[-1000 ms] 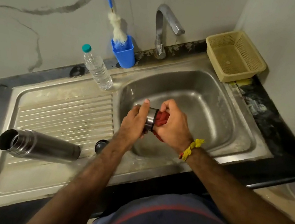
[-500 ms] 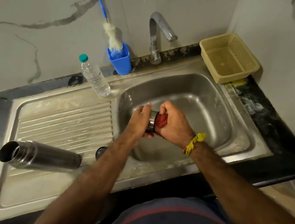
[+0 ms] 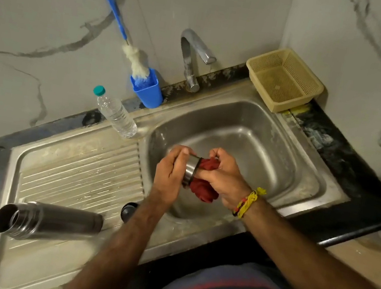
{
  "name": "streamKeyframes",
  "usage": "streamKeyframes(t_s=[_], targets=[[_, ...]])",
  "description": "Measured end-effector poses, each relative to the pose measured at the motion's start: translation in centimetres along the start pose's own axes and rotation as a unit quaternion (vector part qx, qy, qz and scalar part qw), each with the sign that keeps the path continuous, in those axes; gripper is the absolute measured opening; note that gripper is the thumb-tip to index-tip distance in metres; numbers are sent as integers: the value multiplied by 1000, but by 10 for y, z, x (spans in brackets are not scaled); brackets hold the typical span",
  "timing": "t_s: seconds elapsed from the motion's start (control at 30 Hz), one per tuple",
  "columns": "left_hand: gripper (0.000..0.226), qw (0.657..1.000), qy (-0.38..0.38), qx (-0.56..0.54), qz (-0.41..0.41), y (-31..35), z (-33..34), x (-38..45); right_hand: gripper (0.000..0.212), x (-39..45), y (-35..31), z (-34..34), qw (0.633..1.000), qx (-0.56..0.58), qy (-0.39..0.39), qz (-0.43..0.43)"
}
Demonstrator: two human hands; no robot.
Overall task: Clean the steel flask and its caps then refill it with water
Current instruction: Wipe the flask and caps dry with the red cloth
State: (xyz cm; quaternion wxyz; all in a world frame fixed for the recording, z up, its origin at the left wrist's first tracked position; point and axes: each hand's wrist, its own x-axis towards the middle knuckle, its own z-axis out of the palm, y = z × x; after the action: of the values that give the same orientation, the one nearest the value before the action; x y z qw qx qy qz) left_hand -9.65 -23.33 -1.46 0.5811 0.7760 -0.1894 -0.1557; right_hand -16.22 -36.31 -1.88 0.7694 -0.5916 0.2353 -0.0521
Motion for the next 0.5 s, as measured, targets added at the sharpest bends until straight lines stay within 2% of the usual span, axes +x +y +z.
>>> streamKeyframes(t_s=[0.07, 0.13, 0.2, 0.23, 0.27, 0.3, 0.37, 0.4, 0.43, 0.47, 0.5], targets=[[39, 995, 88, -7, -49, -4, 12, 1, 50, -3, -3, 4, 999, -20, -12, -49], [53, 977, 113, 40, -176, -3, 17, 9, 46, -5, -8, -1, 976, -153, -38, -150], [69, 946, 48, 29, -320, 7, 16, 9, 41, -3, -9, -9, 919, -314, -67, -229], [71, 940, 2, 15, -342, 11, 14, 9, 39, -1, -9, -14, 893, -374, -68, -243], [68, 946, -29, 7, -322, 16, 14, 7, 39, 0, -8, -17, 882, -401, -53, -240], [61, 964, -41, -4, -262, 15, 13, 5, 40, 1, -8, -18, 892, -389, -28, -228], [39, 999, -24, 30, -35, 12, 10, -1, 47, -2, -12, -12, 973, -198, 22, -116], [32, 995, 1, 76, 60, 10, 9, -2, 49, -3, -13, -6, 994, -98, 24, -50], [30, 988, 35, 113, 95, 4, 9, 1, 49, -6, -14, 0, 999, -37, 22, -20], [32, 986, 63, 138, 66, 2, 10, 5, 48, -7, -11, 4, 998, -56, 23, -37], [36, 986, 75, 151, -12, 2, 11, 10, 48, -10, -7, 6, 991, -104, 20, -79]])
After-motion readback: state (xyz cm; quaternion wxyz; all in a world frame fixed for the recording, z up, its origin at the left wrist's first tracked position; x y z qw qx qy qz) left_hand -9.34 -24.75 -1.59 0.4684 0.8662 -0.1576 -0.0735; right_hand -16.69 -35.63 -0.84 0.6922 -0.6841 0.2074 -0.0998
